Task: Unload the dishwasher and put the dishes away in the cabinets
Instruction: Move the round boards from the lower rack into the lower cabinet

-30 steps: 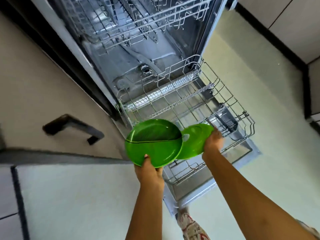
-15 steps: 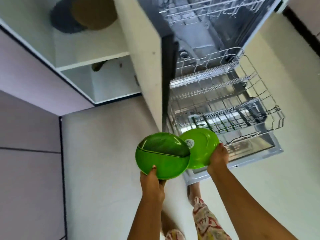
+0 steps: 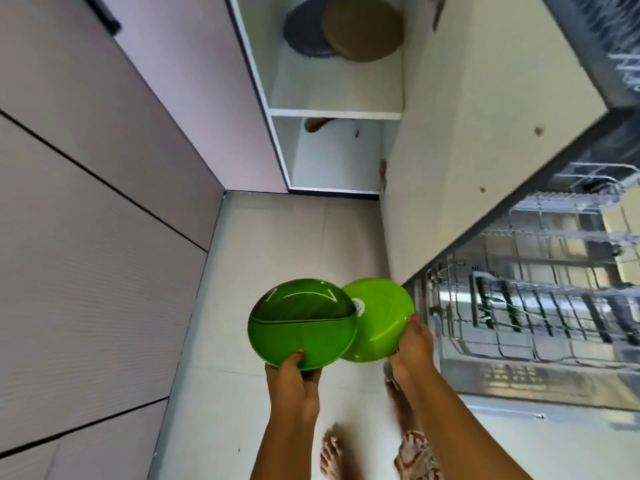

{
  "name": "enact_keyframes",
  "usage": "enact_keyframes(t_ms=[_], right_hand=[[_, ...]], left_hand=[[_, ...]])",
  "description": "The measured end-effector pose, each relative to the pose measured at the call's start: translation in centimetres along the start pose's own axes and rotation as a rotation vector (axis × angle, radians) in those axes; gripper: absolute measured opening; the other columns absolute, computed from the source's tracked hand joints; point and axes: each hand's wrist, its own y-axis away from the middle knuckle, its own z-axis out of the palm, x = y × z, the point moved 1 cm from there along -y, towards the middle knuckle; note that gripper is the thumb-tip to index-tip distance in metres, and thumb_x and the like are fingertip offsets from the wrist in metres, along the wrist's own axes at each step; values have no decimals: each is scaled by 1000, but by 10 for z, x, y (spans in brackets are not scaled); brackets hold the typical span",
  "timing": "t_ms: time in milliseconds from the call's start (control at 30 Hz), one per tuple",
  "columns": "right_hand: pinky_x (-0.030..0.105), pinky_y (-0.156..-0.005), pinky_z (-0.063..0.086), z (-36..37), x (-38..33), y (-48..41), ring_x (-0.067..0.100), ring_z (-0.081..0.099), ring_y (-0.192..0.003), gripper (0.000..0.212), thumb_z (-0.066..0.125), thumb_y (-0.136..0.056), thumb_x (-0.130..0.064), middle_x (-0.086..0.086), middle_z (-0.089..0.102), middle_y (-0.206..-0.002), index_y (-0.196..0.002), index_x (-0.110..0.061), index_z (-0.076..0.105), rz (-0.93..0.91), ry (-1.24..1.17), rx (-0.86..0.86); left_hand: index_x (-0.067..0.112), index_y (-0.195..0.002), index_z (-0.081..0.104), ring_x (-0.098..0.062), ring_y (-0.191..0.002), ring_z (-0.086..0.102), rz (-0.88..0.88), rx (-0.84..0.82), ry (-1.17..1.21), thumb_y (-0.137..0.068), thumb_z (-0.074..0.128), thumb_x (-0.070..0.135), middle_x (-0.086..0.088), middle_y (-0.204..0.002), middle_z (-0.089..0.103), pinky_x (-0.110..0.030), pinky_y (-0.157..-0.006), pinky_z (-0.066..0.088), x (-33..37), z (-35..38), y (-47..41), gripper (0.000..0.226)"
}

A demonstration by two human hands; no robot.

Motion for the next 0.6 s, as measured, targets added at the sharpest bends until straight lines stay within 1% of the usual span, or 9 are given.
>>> enact_keyframes(t_ms=[100, 167, 200, 233, 333, 400, 467, 533, 600], right_hand=[[36, -72, 50, 33, -12, -1, 24, 59, -82, 32, 44, -100, -18, 17, 58, -121, -130, -8, 49, -4, -13, -99], [44, -81, 48, 55, -23, -4, 29, 57, -93, 32, 41, -101, -21, 17, 56, -125, -131, -10, 46, -16, -11, -158], [46, -84, 47, 65, -29, -7, 29, 55, -98, 33, 39, -102, -23, 17, 55, -126, -132, -10, 44, -20, -19, -177], [46, -84, 47, 73, -34, -8, 29, 55, -99, 34, 37, -102, -23, 17, 54, -127, -133, -10, 43, -27, -29, -189], [38, -71, 50, 101, -58, -15, 20, 58, -85, 30, 37, -103, -22, 13, 55, -121, -130, -12, 44, -43, -75, -256], [36, -66, 50, 115, -72, -18, 18, 58, -82, 27, 37, -103, -21, 11, 56, -114, -128, -14, 45, -49, -122, -275], [35, -63, 54, 130, -89, -24, 18, 59, -83, 26, 36, -103, -20, 10, 57, -110, -127, -16, 45, -61, -154, -307], [33, -60, 56, 144, -105, -28, 19, 59, -83, 27, 36, -103, -21, 12, 56, -117, -128, -17, 44, -72, -185, -330], [36, -66, 55, 160, -118, -37, 20, 59, -86, 33, 37, -103, -22, 11, 54, -124, -135, -18, 41, -85, -231, -347]], left_hand=[[12, -136, 42, -38, -107, 51, 33, -26, 57, -88, 38, -16, -22, -134, 49, -38, -60, 58, 18, 28, -2, 56], [11, -135, 44, -38, -105, 53, 49, -46, 96, -88, 39, -15, -21, -129, 51, -36, -58, 58, 29, 51, -5, 54], [12, -134, 44, -37, -104, 54, 56, -53, 115, -89, 39, -15, -20, -126, 52, -35, -58, 58, 34, 62, -7, 53], [12, -133, 45, -36, -101, 55, 61, -53, 135, -89, 40, -14, -19, -123, 53, -35, -58, 57, 38, 73, -9, 51], [15, -130, 48, -30, -88, 59, 78, -74, 227, -90, 40, -13, -17, -118, 54, -36, -56, 57, 49, 110, -15, 50], [14, -131, 47, -28, -85, 59, 88, -71, 256, -90, 40, -13, -16, -117, 54, -36, -55, 57, 55, 131, -17, 50], [14, -132, 47, -28, -85, 59, 97, -69, 280, -90, 41, -12, -16, -117, 54, -35, -54, 57, 61, 155, -19, 49], [13, -133, 46, -27, -86, 59, 120, -87, 293, -90, 41, -12, -16, -119, 55, -35, -57, 57, 68, 177, -22, 50], [12, -134, 47, -27, -89, 60, 132, -123, 306, -90, 41, -12, -17, -122, 55, -36, -59, 57, 76, 196, -28, 50]])
